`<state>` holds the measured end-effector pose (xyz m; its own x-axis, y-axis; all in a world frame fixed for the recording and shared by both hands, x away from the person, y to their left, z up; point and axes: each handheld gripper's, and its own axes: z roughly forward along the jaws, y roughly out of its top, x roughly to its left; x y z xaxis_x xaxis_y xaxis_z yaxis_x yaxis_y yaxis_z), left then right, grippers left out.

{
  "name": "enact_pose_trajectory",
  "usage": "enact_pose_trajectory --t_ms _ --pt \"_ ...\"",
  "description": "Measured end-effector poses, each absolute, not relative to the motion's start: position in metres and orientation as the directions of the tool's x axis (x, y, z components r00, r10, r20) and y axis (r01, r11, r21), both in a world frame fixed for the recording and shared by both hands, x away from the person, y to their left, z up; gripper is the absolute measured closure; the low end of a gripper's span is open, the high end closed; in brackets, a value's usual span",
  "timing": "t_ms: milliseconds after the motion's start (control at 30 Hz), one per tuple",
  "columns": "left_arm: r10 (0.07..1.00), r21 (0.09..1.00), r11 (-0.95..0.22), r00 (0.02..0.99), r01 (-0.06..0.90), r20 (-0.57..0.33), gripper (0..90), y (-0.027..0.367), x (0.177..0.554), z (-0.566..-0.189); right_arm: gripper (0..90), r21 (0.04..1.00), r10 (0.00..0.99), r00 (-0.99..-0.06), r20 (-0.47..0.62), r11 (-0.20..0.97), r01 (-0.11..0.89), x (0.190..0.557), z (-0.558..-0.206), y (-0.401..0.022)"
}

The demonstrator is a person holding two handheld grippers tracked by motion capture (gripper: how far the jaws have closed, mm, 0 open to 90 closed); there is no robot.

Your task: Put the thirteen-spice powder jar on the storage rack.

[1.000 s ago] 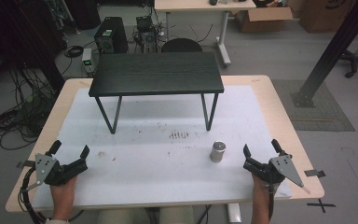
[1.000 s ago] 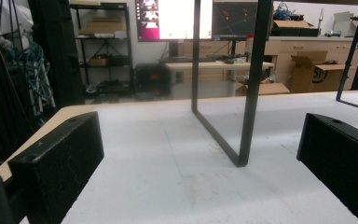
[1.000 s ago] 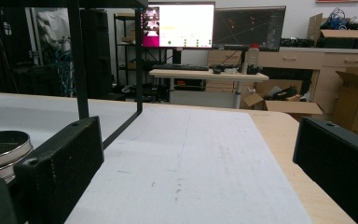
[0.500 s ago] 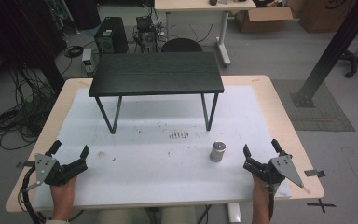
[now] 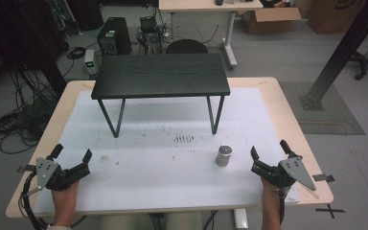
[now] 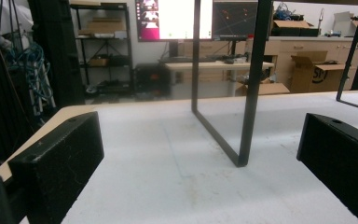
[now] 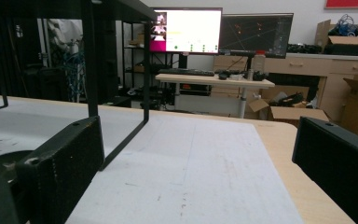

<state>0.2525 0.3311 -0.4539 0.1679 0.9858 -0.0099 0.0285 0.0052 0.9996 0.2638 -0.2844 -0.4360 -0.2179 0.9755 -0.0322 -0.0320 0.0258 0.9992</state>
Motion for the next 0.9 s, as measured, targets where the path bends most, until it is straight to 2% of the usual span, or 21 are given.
enact_pose_trajectory --t_ms 900 --pt "0.986 1.000 0.004 0.168 0.027 -0.008 0.9 0.331 0.252 -0.454 1.7 0.998 0.920 -0.388 -0.061 0.056 -0.024 0.254 -0.391 -0.242"
